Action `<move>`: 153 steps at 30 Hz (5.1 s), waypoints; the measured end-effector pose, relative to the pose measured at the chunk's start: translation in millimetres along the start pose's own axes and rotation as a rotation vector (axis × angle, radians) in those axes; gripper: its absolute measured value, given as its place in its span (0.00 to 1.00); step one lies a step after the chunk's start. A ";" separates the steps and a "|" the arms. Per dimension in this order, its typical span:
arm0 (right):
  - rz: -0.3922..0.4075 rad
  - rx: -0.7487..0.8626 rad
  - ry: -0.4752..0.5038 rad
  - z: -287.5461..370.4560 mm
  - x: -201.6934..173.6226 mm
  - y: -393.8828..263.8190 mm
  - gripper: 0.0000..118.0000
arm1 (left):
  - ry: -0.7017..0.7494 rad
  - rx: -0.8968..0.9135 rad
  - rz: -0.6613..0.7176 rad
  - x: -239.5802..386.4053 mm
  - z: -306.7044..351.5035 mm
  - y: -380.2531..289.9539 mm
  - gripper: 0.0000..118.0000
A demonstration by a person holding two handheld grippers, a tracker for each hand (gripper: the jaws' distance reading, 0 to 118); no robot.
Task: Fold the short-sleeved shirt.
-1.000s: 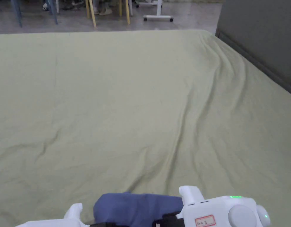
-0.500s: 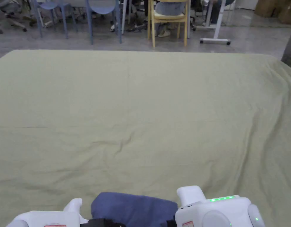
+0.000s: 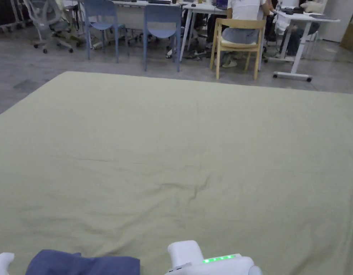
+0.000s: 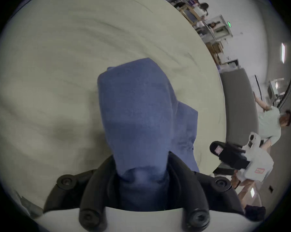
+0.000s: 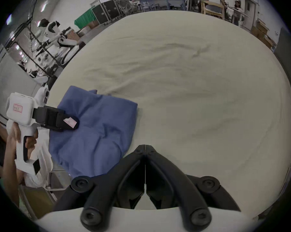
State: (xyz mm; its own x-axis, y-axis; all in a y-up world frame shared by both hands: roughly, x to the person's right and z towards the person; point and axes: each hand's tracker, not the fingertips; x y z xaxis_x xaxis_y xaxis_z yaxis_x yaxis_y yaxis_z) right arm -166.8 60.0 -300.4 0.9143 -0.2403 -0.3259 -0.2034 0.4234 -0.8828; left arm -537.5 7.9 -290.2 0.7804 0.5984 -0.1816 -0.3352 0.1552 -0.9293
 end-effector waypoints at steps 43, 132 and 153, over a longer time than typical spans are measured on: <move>-0.010 0.821 -0.405 249.2 109.4 -52.1 0.03 | 0.318 0.982 -0.440 338.4 64.6 -165.1 0.03; -0.170 0.961 -0.458 397.2 212.1 -82.8 1.00 | 0.287 1.118 -0.737 523.2 48.9 -216.0 1.00; -0.119 1.031 -0.620 392.1 197.5 -85.1 1.00 | 0.303 1.096 -0.737 523.8 51.3 -214.3 1.00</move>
State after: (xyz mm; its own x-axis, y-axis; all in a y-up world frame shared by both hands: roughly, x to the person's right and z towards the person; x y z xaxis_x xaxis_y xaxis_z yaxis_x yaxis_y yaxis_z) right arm 168.3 319.0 -157.1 0.9784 0.0148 0.2060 0.0102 0.9927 -0.1198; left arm -84.0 328.3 -169.7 0.9965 -0.0683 0.0476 0.0741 0.9882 -0.1342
